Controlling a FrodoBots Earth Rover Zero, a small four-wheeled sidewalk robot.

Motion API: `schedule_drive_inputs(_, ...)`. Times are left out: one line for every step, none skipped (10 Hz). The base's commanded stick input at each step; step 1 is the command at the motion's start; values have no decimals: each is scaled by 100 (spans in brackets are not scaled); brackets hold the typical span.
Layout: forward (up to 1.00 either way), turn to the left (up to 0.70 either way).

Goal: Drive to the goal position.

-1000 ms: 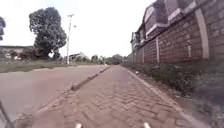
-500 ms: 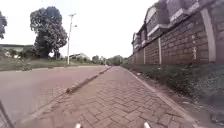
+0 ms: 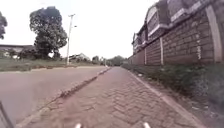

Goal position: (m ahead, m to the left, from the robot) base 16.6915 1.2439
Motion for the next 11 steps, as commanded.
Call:
schedule_drive_inputs(50,0)
schedule_drive_inputs(50,0)
schedule_drive_inputs(50,0)
schedule_drive_inputs(50,0)
schedule_drive_inputs(50,0)
schedule_drive_inputs(50,0)
schedule_drive_inputs(50,0)
schedule_drive_inputs(50,0)
schedule_drive_inputs(50,0)
schedule_drive_inputs(50,0)
schedule_drive_inputs(50,0)
